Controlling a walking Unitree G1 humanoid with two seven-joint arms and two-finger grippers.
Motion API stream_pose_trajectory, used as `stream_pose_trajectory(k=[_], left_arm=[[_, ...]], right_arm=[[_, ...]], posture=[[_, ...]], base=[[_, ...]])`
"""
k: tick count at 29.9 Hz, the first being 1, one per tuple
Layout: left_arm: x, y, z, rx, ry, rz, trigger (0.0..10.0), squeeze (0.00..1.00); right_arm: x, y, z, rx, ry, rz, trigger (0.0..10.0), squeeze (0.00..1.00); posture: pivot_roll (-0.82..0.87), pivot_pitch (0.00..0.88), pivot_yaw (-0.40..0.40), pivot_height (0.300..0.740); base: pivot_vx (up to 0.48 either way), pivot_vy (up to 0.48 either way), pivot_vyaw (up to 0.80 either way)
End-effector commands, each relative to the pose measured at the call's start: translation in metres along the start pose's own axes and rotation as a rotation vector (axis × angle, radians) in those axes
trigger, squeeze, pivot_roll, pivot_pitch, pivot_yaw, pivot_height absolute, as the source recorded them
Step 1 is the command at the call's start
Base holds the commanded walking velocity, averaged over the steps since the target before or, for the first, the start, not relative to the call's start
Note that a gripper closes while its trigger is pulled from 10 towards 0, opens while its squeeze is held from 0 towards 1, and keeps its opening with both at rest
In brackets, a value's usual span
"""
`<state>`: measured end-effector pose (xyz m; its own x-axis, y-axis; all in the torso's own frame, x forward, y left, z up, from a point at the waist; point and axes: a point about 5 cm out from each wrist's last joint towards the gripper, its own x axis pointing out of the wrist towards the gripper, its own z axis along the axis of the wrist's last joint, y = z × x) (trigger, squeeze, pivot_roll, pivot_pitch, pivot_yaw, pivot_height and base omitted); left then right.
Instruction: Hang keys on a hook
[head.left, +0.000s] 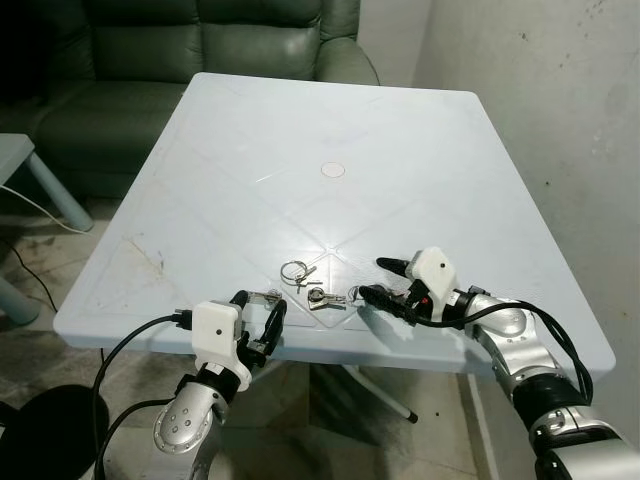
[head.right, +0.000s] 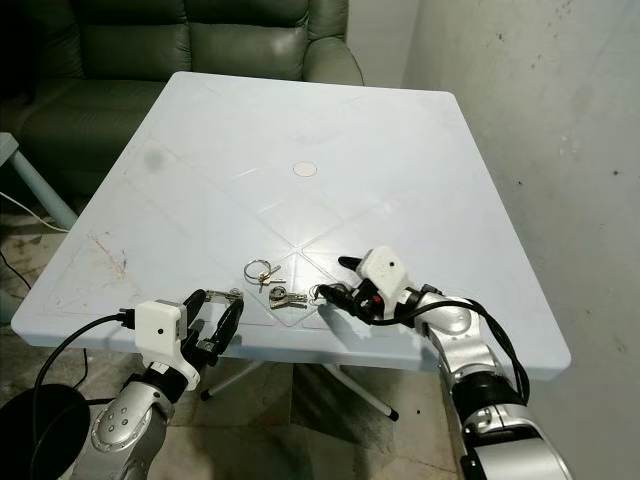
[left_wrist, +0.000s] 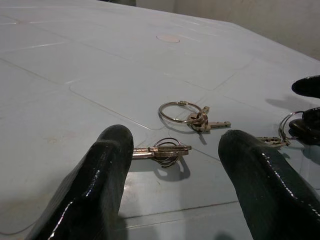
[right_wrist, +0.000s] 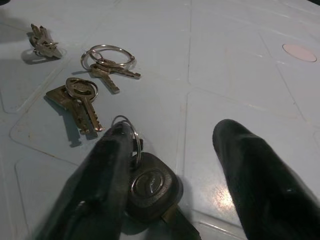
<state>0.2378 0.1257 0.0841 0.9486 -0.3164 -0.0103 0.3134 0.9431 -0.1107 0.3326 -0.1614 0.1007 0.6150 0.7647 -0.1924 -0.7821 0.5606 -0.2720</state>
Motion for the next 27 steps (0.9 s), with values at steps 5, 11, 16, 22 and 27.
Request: stream_pose_trajectory(k=[5,11,16,22,27], left_arm=[[0.0008,0.0002,0.0034,0.018,-0.005,0.001,10.0,0.0],[0.0014,0.0005,0.0036,0.022,-0.005,0.001,10.0,0.0],[0.0016,0.0012,0.0033,0.027,-0.005,0.003,10.0,0.0],[0.002,0.0015,0.0035,0.032,-0.006,0.002,10.0,0.0],[0.0019,0.0024,0.0037,0.032,-0.006,0.005,10.0,0.0]], right_arm=[[-0.0053,-0.0042,-0.0011,-0.017,0.027,0.051,4.0,0.0],[-0.0081,-0.0046,-0.0021,-0.009,0.037,0.091,10.0,0.0],[-0.0084,-0.0054,-0.0015,-0.01,0.032,0.092,5.3,0.0],[-0.0067,-0.0053,0.0006,0.011,0.014,0.098,4.8,0.0],[-0.0042,-0.002,0.0024,0.014,-0.003,0.117,2.0,0.0]], posture=[[-0.09,0.096,-0.029,0.74],[-0.09,0.093,-0.03,0.74],[-0.09,0.086,-0.027,0.74],[-0.09,0.081,-0.025,0.74],[-0.09,0.079,-0.024,0.74]], base=[[0.0,0.0,0.0],[0.0,0.0,0.0],[0.0,0.0,0.0],[0.0,0.0,0.0],[0.0,0.0,0.0]])
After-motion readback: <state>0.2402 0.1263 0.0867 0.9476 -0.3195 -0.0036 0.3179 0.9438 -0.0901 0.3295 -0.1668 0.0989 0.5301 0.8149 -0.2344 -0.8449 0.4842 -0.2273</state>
